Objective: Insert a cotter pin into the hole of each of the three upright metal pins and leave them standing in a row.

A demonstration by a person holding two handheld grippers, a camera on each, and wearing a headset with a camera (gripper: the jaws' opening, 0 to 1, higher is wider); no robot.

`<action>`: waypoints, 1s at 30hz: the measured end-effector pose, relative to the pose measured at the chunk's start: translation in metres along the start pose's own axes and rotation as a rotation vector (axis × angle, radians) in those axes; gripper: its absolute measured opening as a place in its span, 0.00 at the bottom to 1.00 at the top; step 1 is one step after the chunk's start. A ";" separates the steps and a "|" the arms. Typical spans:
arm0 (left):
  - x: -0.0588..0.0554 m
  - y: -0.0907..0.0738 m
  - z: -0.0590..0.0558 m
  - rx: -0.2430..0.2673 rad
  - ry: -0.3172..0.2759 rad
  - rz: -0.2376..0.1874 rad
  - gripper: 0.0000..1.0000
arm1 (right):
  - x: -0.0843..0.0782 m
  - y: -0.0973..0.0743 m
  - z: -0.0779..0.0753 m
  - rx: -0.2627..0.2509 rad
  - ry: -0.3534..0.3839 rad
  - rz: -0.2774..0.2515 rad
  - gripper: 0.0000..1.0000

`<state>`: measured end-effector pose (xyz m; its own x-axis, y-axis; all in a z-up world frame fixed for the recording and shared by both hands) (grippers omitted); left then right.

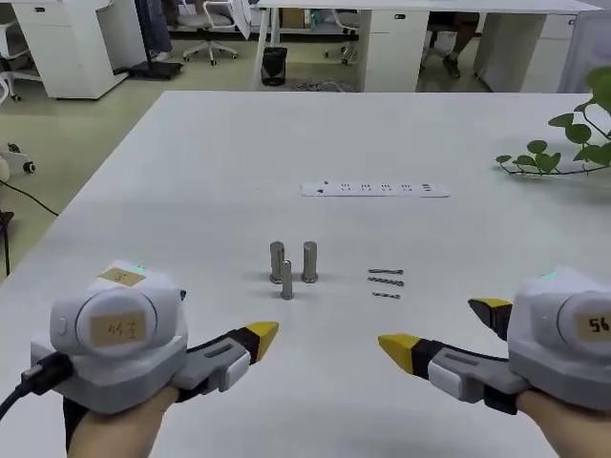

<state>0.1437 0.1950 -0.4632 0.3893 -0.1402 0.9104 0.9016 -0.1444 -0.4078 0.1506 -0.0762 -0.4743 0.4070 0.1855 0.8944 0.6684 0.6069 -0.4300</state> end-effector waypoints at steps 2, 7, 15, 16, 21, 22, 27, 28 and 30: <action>0.001 0.008 0.000 -0.013 0.008 -0.003 0.61 | 0.001 0.000 0.000 0.002 -0.005 0.000 0.70; 0.002 0.022 0.001 -0.024 0.023 0.003 0.57 | 0.003 0.002 0.001 0.018 -0.010 -0.003 0.67; 0.009 0.053 -0.004 -0.081 -0.010 -0.052 0.45 | 0.005 0.011 0.001 0.050 -0.007 -0.007 0.65; 0.008 0.055 -0.003 -0.087 -0.014 -0.033 0.45 | 0.005 0.012 0.001 0.052 -0.006 -0.005 0.64; 0.011 0.077 -0.005 -0.086 0.062 -0.015 0.42 | 0.005 0.016 -0.002 0.055 0.000 -0.002 0.64; 0.011 0.080 -0.005 -0.094 0.057 -0.020 0.42 | 0.005 0.016 -0.003 0.051 0.002 -0.003 0.64; 0.008 0.100 -0.009 -0.119 0.091 -0.010 0.39 | 0.006 0.020 -0.011 0.041 0.026 -0.019 0.64; 0.007 0.105 -0.009 -0.125 0.093 -0.007 0.39 | 0.006 0.020 -0.012 0.043 0.029 -0.019 0.64; 0.004 0.113 -0.011 -0.140 0.092 0.001 0.37 | 0.006 0.021 -0.013 0.043 0.029 -0.021 0.64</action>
<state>0.2447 0.1675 -0.5062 0.3657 -0.2289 0.9021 0.8634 -0.2785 -0.4206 0.1755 -0.0721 -0.4799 0.4114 0.1502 0.8990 0.6497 0.6433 -0.4049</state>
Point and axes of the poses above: the centre of the closed fingertips' face, and the gripper's own axes: y roughly forward along the fingers, z roughly to its left, x roughly out of its top, the point moved 8 cm from there along -y, roughly backward along the fingers, and after that the axes turned 10 degrees about x, right-handed, at the moved point
